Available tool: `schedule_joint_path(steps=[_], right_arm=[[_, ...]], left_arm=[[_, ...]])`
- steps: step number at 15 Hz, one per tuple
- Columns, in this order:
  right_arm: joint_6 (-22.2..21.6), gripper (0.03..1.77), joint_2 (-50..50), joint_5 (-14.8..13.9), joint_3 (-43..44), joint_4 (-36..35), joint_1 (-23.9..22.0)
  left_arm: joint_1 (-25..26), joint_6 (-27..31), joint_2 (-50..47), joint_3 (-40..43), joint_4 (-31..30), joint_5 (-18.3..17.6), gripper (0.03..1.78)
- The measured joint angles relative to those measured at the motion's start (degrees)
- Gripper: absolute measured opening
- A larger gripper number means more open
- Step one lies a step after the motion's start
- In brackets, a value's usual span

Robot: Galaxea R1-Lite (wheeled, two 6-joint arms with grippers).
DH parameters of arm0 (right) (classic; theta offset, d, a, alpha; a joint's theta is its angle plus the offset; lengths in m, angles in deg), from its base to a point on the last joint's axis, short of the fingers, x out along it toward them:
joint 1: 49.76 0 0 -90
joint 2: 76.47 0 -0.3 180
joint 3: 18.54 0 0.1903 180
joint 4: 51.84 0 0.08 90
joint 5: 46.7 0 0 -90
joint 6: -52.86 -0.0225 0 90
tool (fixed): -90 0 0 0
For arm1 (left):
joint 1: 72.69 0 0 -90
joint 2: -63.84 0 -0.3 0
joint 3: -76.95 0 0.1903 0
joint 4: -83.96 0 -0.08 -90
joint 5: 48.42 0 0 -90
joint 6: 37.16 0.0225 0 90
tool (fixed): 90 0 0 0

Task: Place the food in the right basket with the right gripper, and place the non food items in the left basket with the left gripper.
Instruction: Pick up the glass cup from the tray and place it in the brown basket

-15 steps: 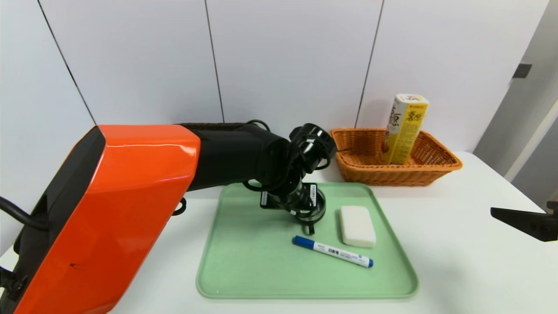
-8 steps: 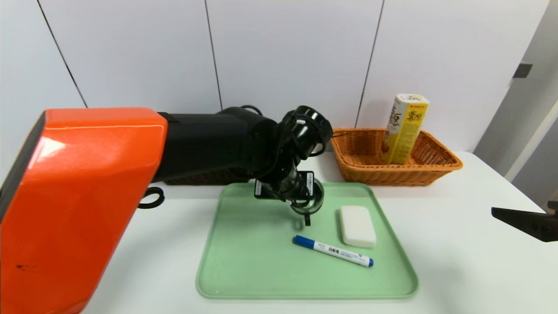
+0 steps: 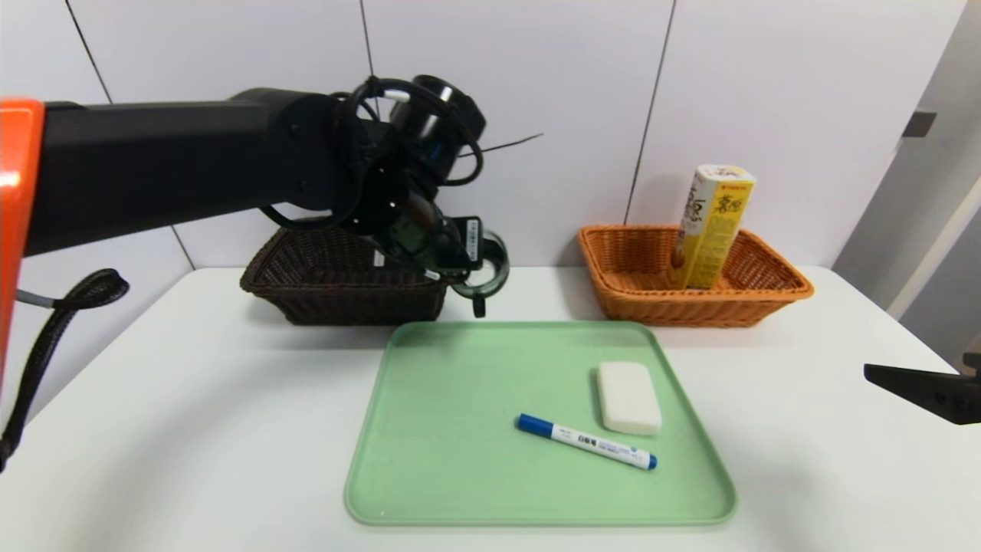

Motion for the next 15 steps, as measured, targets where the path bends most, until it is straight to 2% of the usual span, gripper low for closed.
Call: schedule_joint_path(steps=[6, 8, 12, 13, 15], right_arm=[[0.11, 1.69, -0.11, -0.02, 0.33, 0.00, 0.00], [0.12, 1.69, -0.23, 0.00, 0.50, -0.02, 0.00], [0.12, 1.69, -1.13, 0.30, 0.61, -0.45, 0.09], [0.12, 1.69, -1.52, 1.17, 0.61, -0.77, 0.12], [0.15, 1.69, -2.68, 5.45, 0.61, -1.11, 0.21]], left_arm=[[14.99, 7.47, -1.68, 0.00, -0.52, -0.59, 0.11], [19.10, 9.73, -0.50, 0.00, -3.47, -0.85, 0.11], [23.08, 10.58, 2.94, 0.00, -5.53, -0.89, 0.11], [23.58, 10.61, 3.85, 0.00, -6.28, -0.89, 0.11], [24.04, 10.62, 5.40, 0.00, -7.14, -0.91, 0.11]])
